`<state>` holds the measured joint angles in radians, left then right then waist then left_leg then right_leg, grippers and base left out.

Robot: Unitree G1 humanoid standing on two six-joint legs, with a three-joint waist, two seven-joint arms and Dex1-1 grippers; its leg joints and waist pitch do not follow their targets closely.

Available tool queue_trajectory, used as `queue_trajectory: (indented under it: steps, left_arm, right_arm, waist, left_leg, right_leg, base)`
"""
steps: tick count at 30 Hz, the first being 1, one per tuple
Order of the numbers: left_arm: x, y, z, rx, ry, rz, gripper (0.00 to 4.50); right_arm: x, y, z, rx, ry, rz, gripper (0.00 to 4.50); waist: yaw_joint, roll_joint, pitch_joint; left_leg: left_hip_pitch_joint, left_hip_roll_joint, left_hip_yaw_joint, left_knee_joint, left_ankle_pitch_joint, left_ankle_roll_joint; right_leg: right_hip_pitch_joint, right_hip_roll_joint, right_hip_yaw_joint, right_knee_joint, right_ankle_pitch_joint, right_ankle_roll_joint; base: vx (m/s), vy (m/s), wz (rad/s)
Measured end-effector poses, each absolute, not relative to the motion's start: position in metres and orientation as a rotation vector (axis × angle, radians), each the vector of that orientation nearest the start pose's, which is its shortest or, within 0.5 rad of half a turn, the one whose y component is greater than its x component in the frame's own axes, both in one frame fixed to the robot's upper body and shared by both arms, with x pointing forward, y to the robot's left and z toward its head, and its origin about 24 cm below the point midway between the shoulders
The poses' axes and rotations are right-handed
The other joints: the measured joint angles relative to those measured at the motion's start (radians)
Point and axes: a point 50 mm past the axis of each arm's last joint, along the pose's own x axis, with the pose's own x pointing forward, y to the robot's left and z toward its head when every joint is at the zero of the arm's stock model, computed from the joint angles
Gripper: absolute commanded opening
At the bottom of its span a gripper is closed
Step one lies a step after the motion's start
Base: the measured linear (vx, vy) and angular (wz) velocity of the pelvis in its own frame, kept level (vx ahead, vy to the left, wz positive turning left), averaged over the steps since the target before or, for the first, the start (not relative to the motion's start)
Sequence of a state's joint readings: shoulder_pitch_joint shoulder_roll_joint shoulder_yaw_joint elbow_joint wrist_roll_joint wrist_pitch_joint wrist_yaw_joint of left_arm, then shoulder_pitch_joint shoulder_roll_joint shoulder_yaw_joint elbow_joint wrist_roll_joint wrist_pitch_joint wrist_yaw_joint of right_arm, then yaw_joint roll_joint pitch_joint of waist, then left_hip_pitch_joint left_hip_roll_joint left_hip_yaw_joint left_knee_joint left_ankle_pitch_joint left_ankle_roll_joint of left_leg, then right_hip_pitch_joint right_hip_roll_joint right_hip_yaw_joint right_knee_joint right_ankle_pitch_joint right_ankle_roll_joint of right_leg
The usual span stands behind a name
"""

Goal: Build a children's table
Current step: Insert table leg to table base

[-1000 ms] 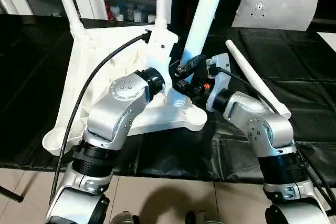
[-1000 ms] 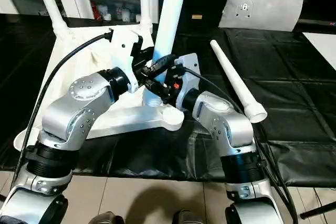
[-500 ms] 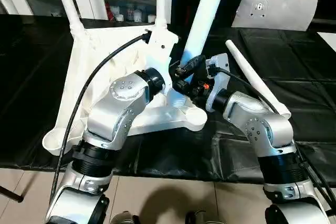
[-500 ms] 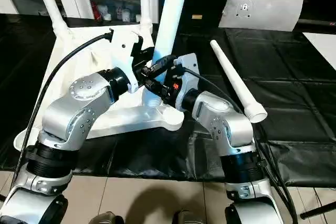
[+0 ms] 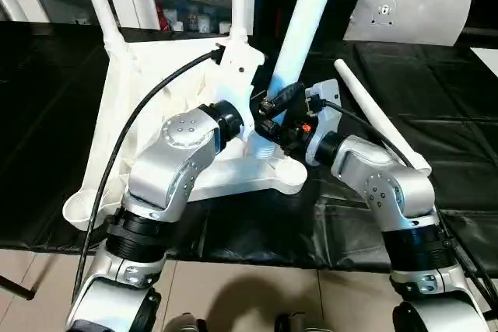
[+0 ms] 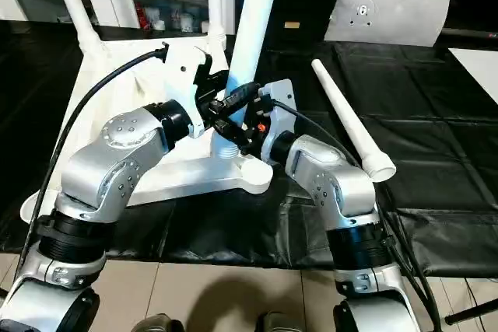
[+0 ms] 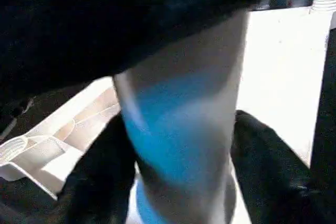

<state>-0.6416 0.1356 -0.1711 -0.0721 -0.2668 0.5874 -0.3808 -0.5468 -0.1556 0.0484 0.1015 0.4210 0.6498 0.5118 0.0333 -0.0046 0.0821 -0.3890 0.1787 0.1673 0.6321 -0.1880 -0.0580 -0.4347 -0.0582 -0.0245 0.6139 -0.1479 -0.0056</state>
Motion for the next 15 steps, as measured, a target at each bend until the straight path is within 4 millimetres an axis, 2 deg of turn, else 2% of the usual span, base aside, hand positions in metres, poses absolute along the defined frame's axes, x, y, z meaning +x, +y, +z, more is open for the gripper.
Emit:
queue_trajectory:
  steps: [5, 11, 12, 13, 15]
  left_arm:
    - [0.3196, 0.0587, 0.1791, 0.050, -0.051, -0.776, 1.90]
    - [0.3197, 0.0597, 0.1793, 0.054, -0.046, -0.785, 1.90]
    - [0.3197, 0.0601, 0.1795, 0.055, -0.042, -0.788, 2.46]
    - [0.3197, 0.0608, 0.1796, 0.044, -0.036, -0.792, 2.60]
    - [0.3186, 0.0604, 0.1802, 0.015, -0.030, -0.817, 2.60]
  right_arm:
    - [0.3239, -0.0908, 0.1214, 0.219, 0.209, 0.817, 2.06]
    - [0.3238, -0.0902, 0.1213, 0.221, 0.209, 0.820, 1.97]
    - [0.3238, -0.0899, 0.1211, 0.222, 0.210, 0.821, 1.97]
    - [0.3237, -0.0897, 0.1210, 0.222, 0.210, 0.822, 1.96]
    - [0.3237, -0.0896, 0.1211, 0.223, 0.210, 0.824, 1.96]
  waist:
    - [0.000, 0.000, 0.000]
    - [0.000, 0.000, 0.000]
    - [0.000, 0.000, 0.000]
    - [0.000, 0.000, 0.000]
    - [0.001, 0.000, 0.000]
  left_leg:
    - [0.000, 0.000, 0.000, 0.000, 0.000, 0.000]
    - [0.000, 0.000, 0.000, 0.000, 0.000, 0.000]
    - [0.000, 0.000, 0.000, 0.000, 0.000, 0.000]
    - [0.000, 0.000, 0.000, 0.000, 0.000, 0.000]
    - [0.000, 0.000, 0.000, 0.000, 0.000, 0.000]
  right_leg:
    - [0.000, 0.000, 0.000, 0.000, 0.000, 0.000]
    - [0.000, 0.000, 0.000, 0.000, 0.000, 0.000]
    - [0.000, 0.000, 0.000, 0.000, 0.000, 0.000]
    - [0.000, 0.000, 0.000, 0.000, 0.000, 0.000]
    - [0.000, 0.000, 0.000, 0.000, 0.000, 0.000]
  base:
    - [0.000, 0.000, 0.00]
    - [0.000, 0.000, 0.00]
    - [0.000, 0.000, 0.00]
    - [0.000, 0.000, 0.00]
    - [0.000, 0.000, 0.00]
